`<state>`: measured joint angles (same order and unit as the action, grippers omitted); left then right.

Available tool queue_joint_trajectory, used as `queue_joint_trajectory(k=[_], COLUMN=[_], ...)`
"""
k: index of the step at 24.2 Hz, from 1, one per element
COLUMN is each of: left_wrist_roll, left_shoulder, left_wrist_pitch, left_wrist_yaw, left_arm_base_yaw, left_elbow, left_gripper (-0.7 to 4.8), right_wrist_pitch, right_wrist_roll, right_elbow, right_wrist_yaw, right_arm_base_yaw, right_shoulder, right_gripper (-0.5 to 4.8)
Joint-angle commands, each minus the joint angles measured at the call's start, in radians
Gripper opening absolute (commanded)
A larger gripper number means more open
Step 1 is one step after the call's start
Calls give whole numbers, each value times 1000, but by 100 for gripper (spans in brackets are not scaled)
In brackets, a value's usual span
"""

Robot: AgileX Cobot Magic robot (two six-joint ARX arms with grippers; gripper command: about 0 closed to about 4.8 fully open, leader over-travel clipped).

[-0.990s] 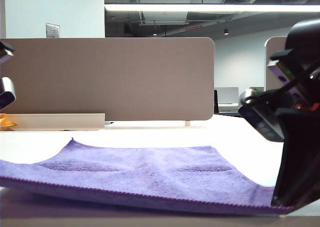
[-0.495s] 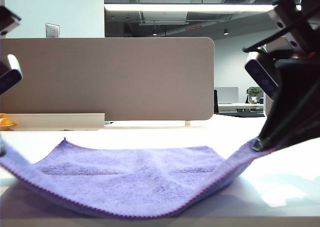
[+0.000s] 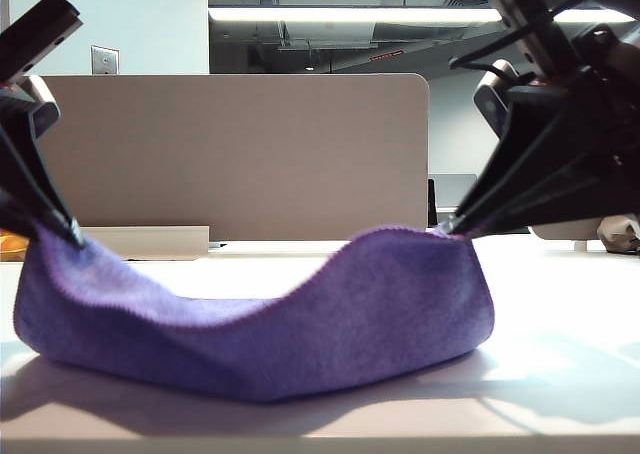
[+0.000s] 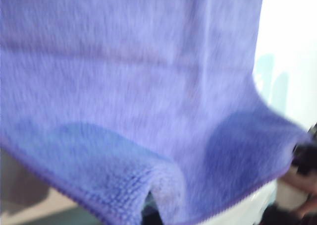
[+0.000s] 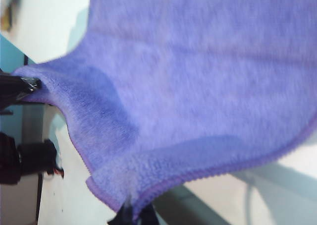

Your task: Fold the bottom of the cloth upward, then fold it vertically to form a square shape.

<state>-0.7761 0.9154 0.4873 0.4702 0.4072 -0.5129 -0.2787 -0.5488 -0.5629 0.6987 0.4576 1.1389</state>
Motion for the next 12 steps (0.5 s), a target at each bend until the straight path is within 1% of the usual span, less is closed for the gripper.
queue_joint_trajectory(k=[1,5,6,8,12], left_wrist_roll=[-46,-53,-64,-71,-74], left_shoulder=[-2,-1,0,7,60], left_wrist_pitch=[-80,-141,-167,-191,-229], left_wrist_yaw=[-26,-33,-33,-30,5], left_arm_base_yaw=[-43,-112,-148,-182,-231], left_elbow=[-3,-3,-3,-3,-5], left_gripper=[-6,-6,-6,-6,-6], right_wrist_pitch=[68,137,187,246,329], right_wrist_roll=[-29,-53,-70,-108,-166], right_elbow=[-2,-3,-3,-3,-13], right_wrist_yaw=[-27,-51,-56,-61,-60], right_arm_base_yaw=[-1,-3,-6,-6,-6], right_shoulder=[-2,7,19,44,118], right_gripper=[-2,-2,-2,-2,-2])
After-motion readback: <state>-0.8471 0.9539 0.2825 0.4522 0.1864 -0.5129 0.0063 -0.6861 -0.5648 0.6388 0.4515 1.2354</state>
